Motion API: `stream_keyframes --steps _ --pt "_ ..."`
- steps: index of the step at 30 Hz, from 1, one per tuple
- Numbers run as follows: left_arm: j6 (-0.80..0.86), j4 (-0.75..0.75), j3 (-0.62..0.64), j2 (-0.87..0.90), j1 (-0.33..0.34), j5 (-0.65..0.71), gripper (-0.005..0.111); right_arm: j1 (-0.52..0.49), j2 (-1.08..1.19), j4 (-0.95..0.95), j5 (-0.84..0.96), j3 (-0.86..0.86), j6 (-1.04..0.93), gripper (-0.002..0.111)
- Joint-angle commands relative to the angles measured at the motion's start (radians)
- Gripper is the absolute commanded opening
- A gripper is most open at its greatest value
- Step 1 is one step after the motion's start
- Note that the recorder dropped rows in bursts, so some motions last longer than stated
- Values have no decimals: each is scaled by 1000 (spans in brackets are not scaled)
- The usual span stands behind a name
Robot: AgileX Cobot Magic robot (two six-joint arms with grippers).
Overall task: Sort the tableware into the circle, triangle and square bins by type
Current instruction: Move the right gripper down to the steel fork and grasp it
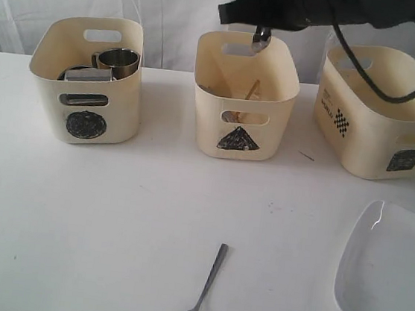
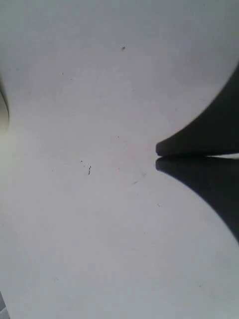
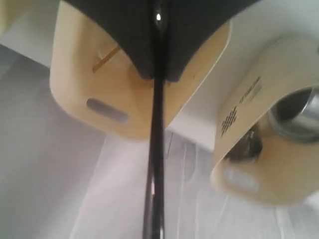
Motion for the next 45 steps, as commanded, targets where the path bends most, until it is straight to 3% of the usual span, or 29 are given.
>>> stream_keyframes --steps 1,7,15,17,20,25,27,33,38,45 --pt "-2 -4 9 -4 2 16 0 -47 109 0 -213 -2 32 0" --pt "-2 -4 9 -4 2 16 0 -66 233 0 -365 -12 32 4" --pt "-2 -4 9 -4 2 16 0 -84 283 7 -289 -18 32 33" --pt "-2 -4 9 -4 2 16 0 -84 246 7 -210 -18 32 33" --pt "-2 -4 9 -4 2 16 0 -84 108 15 74 -21 80 33" --pt "-2 -4 9 -4 2 16 0 -36 -49 267 710 8 143 33" --pt "-2 -4 9 -4 2 16 0 39 -47 352 791 84 143 31" --pt "-2 -4 9 -4 2 16 0 258 -47 375 603 277 268 26" --pt "-2 -4 9 -4 2 16 0 308 -36 275 486 329 289 28" --pt "-2 -4 9 -4 2 16 0 308 24 273 527 330 326 56"
